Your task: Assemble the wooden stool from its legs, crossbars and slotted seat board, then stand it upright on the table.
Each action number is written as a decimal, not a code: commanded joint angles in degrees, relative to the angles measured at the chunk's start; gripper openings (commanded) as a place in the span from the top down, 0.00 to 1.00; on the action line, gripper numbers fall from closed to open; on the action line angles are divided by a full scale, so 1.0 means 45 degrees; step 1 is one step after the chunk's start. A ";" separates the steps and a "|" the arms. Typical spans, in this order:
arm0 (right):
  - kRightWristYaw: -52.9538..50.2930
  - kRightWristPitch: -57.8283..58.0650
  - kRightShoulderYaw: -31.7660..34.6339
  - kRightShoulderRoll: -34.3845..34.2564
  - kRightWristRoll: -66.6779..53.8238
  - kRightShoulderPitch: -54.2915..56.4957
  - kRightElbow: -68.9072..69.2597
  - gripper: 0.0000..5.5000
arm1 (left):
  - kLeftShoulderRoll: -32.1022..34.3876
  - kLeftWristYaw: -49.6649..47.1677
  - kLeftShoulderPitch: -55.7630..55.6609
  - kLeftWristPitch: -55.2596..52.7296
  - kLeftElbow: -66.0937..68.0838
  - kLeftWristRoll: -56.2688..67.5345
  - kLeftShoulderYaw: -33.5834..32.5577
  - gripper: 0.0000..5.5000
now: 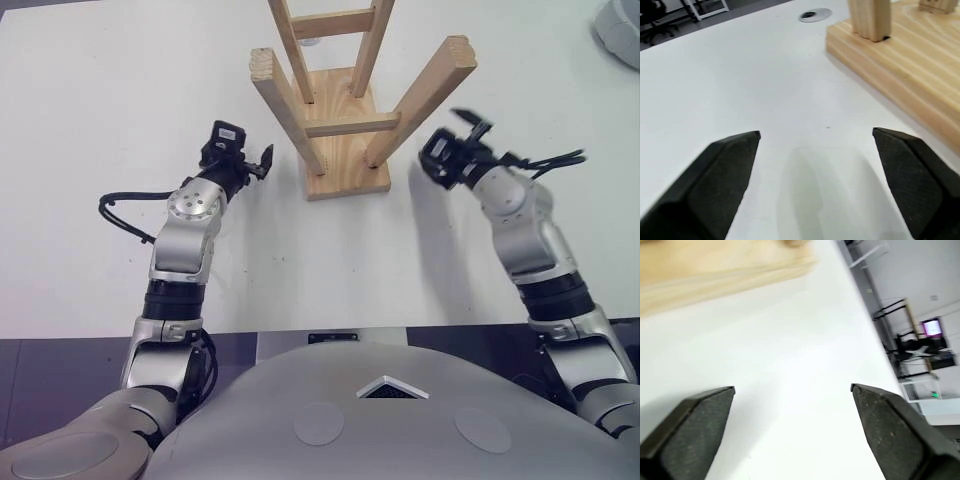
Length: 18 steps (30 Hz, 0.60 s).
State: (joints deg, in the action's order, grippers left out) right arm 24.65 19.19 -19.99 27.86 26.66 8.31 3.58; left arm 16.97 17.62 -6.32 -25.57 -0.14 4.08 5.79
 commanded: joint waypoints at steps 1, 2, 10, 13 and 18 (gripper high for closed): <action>0.0527 -0.0777 -0.0350 -0.0242 -0.0464 0.0105 -0.0042 0.21 | 0.0067 0.1377 -0.0353 0.0606 0.0365 0.0427 0.0341 0.25; 0.0675 -0.1073 -0.0418 -0.0247 -0.0579 0.0097 0.0045 0.21 | 0.0145 0.1549 -0.0375 0.0764 0.0586 0.0356 0.0362 0.25; 0.3555 -0.2505 -0.1066 -0.0669 -0.3715 -0.0647 0.2352 0.21 | 0.0973 0.4680 -0.1564 0.4172 0.3936 0.0650 0.0169 0.25; 0.4348 -0.2628 -0.0860 -0.0393 -0.4533 -0.0698 0.2701 0.21 | 0.1298 0.5228 -0.2493 0.5889 0.6184 0.0312 -0.0049 0.25; 0.5160 -0.2532 0.0686 0.0854 -0.5717 -0.0818 0.2815 0.21 | 0.2914 0.3562 -0.4075 0.8509 1.0683 -0.0629 -0.1086 0.25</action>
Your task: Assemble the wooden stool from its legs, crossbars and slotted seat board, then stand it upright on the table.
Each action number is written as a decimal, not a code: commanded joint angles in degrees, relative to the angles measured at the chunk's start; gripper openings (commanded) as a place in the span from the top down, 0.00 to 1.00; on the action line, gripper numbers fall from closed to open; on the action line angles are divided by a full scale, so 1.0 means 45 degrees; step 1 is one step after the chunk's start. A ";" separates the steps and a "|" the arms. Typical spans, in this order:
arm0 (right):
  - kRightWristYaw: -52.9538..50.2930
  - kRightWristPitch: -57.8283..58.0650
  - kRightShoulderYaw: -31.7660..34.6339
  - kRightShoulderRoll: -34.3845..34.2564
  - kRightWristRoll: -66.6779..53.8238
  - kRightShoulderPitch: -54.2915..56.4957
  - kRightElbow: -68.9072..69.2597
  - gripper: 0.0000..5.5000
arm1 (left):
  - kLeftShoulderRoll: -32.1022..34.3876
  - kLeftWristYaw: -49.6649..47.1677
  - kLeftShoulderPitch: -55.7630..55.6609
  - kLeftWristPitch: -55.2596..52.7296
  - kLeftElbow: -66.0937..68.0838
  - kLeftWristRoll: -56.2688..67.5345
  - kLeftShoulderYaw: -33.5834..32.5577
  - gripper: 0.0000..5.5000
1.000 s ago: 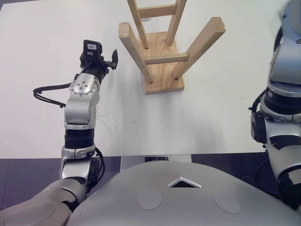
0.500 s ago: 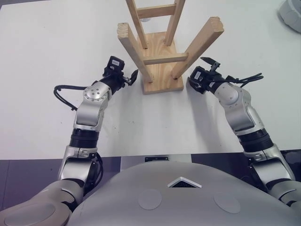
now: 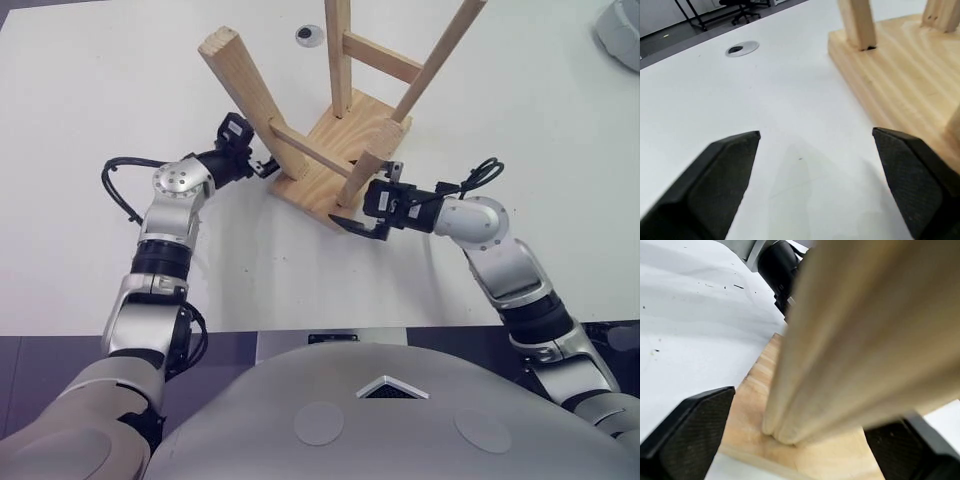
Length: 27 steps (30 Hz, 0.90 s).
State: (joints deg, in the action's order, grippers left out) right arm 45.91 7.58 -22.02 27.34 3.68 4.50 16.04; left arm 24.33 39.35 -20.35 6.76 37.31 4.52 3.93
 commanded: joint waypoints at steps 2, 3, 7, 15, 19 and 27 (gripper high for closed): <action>0.0686 -0.0240 0.1927 0.2012 -0.0554 -0.0287 -0.0418 0.21 | 0.1891 -0.2042 -0.0762 0.1726 0.2824 -0.0747 -0.1240 0.25; 0.0783 -0.0410 0.2201 0.2427 -0.0492 -0.0521 -0.0599 0.21 | 0.1994 -0.2092 -0.0428 0.1772 0.2552 -0.0618 -0.1441 0.25; -0.0087 -0.1149 0.2992 0.2700 -0.0083 -0.0268 -0.2471 0.21 | 0.1655 -0.1231 0.3187 -0.0096 -0.3254 0.0674 -0.1481 0.25; -0.5964 -0.1981 0.2456 -0.0060 0.2567 0.3784 -1.0987 0.21 | 0.1885 -0.1669 0.5591 -0.5315 -0.9871 0.0158 -0.0769 0.25; -0.7943 -0.3348 0.2170 -0.1182 0.3167 0.5848 -1.5428 0.21 | 0.1894 -0.1102 0.5639 -0.6768 -1.1409 0.0591 -0.0152 0.25; -0.8246 -0.5128 0.2465 -0.2740 0.2699 0.7860 -1.9557 0.21 | 0.2412 -0.0509 0.5780 -0.7680 -1.1851 0.0437 0.0144 0.25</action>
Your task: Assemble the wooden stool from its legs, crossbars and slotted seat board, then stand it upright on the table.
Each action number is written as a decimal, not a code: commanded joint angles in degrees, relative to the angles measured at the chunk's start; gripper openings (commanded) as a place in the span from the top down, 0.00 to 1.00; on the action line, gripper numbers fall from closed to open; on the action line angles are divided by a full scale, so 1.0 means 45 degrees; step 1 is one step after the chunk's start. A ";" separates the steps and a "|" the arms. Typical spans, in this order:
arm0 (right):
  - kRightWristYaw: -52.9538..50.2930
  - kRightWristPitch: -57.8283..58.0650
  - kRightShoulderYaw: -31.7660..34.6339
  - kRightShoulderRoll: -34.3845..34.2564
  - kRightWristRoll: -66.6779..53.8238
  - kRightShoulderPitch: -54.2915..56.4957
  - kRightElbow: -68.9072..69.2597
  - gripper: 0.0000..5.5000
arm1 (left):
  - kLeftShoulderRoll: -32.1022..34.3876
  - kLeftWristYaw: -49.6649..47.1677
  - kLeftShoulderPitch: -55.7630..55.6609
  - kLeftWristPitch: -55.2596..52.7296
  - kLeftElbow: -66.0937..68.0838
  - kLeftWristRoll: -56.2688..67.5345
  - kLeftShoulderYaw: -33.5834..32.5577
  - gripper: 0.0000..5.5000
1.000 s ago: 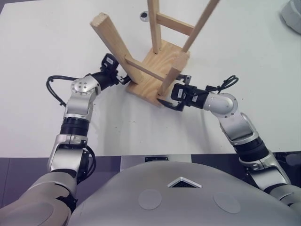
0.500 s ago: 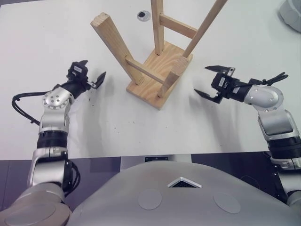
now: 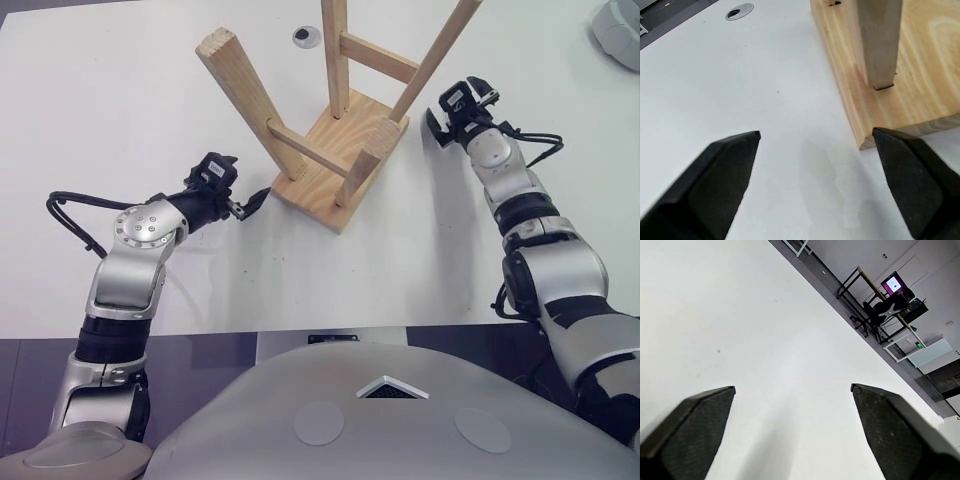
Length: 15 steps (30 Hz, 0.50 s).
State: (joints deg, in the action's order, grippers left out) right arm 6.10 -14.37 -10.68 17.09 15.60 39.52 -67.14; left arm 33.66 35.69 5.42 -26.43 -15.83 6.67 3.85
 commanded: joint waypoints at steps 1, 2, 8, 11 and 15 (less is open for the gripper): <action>0.0703 -0.0436 -0.0052 -0.0469 0.0083 0.0183 -0.1273 0.21 | 0.0432 0.0421 0.0140 -0.0360 -0.0086 -0.0026 0.0216 0.25; 0.0796 -0.0637 -0.0032 -0.0353 0.0124 0.0226 -0.1431 0.21 | 0.0528 0.0607 0.0162 -0.0399 -0.0090 -0.0002 0.0317 0.25; 0.3027 -0.3152 -0.0011 0.0701 0.0032 0.0067 -0.1394 0.21 | 0.0899 0.1002 0.0397 -0.0267 0.0506 -0.0171 0.0349 0.25; 0.4777 -0.4267 0.0324 0.0743 -0.0601 0.0109 -0.1027 0.21 | 0.1109 0.0927 0.0479 0.0105 0.1275 -0.0292 -0.0032 0.25; 0.5860 -0.4886 0.0509 0.0441 -0.0998 0.0155 -0.0715 0.21 | 0.0737 0.0404 -0.0060 0.0599 0.2280 -0.0578 -0.0038 0.25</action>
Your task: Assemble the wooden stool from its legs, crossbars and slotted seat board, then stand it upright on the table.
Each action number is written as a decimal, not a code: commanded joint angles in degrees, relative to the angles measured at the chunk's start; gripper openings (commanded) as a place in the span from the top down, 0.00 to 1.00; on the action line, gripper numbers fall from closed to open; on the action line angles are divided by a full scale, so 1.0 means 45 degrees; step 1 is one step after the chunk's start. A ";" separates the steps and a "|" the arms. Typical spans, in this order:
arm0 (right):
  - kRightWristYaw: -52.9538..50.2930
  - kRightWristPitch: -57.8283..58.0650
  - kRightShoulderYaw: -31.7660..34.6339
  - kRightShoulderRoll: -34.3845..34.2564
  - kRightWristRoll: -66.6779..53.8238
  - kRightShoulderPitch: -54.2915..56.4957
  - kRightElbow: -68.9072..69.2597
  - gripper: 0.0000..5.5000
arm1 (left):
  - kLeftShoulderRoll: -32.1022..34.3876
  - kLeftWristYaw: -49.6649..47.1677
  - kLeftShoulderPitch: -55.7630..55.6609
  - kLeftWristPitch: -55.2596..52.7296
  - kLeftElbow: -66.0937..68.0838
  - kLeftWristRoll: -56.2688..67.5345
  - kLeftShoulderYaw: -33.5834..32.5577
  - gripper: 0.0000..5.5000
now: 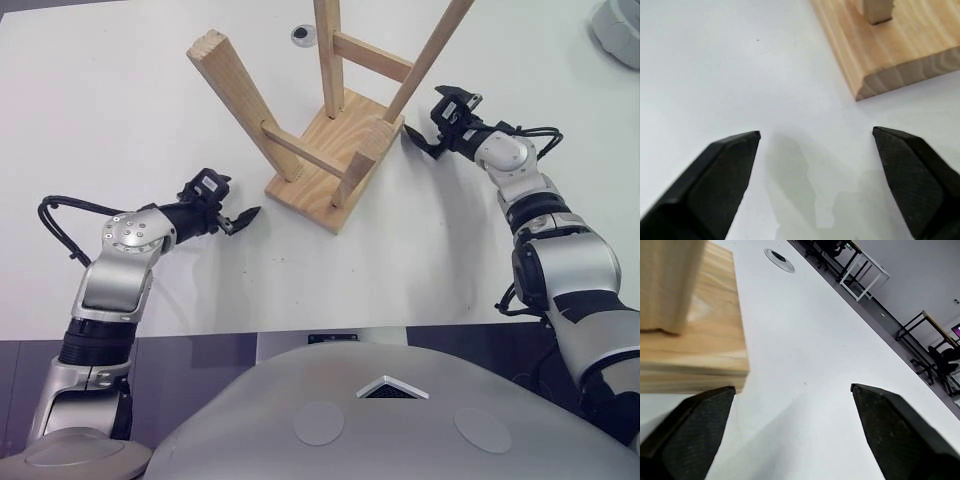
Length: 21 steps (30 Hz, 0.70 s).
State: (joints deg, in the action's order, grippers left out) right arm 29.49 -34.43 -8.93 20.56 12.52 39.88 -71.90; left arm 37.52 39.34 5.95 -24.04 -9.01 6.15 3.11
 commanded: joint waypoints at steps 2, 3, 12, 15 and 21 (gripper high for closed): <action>0.1394 -0.0781 -0.0006 -0.0553 -0.0461 -0.0193 0.0686 0.21 | -0.0229 -0.0570 -0.0420 0.0353 0.1249 -0.0546 0.0197 0.25; 0.1649 -0.1007 -0.0210 -0.0534 -0.0326 -0.0386 0.0845 0.21 | -0.0230 -0.0678 -0.0549 0.0534 0.1569 -0.0640 0.0213 0.25; 0.3038 -0.0343 -0.0435 0.0948 -0.0521 -0.2359 0.2982 0.21 | -0.1449 -0.1693 -0.2630 0.2524 0.4428 -0.1197 0.0566 0.25; 0.2615 0.1139 -0.0903 0.0984 0.0069 -0.3130 0.4428 0.21 | -0.2244 -0.1669 -0.3823 0.3306 0.5938 -0.1162 0.0818 0.25; 0.2010 0.5896 -0.1530 -0.0443 -0.0116 -0.4399 0.8551 0.21 | -0.2900 -0.0284 -0.4933 0.4477 0.8476 -0.1266 0.1675 0.25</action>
State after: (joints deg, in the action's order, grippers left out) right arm 37.98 -14.64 -13.83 20.59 11.25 23.42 -36.17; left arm 25.17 35.38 -17.03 -3.83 26.53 1.54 8.94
